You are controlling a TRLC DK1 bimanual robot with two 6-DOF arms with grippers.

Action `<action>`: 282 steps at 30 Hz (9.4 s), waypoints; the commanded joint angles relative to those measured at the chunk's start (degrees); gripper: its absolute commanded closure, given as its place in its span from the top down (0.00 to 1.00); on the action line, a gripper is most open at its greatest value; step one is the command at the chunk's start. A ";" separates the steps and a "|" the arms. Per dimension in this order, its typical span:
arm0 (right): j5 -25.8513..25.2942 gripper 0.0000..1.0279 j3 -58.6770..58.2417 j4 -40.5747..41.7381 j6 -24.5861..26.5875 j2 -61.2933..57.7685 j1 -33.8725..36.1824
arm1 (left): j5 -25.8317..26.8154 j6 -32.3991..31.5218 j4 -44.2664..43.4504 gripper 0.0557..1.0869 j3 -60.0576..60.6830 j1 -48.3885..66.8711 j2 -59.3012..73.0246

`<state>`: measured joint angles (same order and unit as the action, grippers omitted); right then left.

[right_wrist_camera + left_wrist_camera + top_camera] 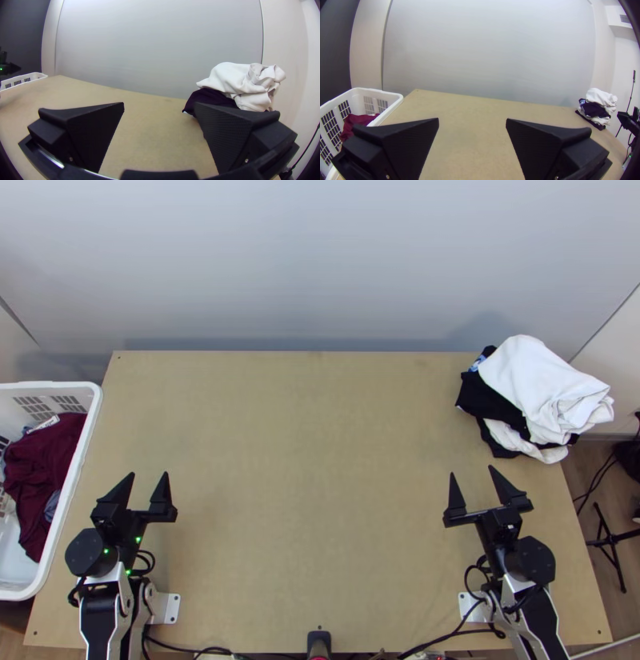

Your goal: Fold the t-shirt

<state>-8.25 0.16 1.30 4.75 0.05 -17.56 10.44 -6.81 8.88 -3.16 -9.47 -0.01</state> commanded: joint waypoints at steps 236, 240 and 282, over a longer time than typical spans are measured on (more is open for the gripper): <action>6.41 0.96 77.27 -27.58 -6.42 -80.47 0.34 | 3.01 23.24 26.27 0.18 -99.23 -43.08 139.32; 6.41 0.96 77.00 -27.49 -6.34 -80.91 0.42 | 3.54 23.07 26.36 0.18 -98.18 -43.08 135.45; 6.49 0.96 62.33 -25.91 -6.78 -65.88 2.09 | 21.73 1.53 58.35 0.04 -124.90 -23.66 99.42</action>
<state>-1.72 67.48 -25.67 -1.87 -70.65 -16.05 31.38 -3.53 65.14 -127.44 -41.60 106.08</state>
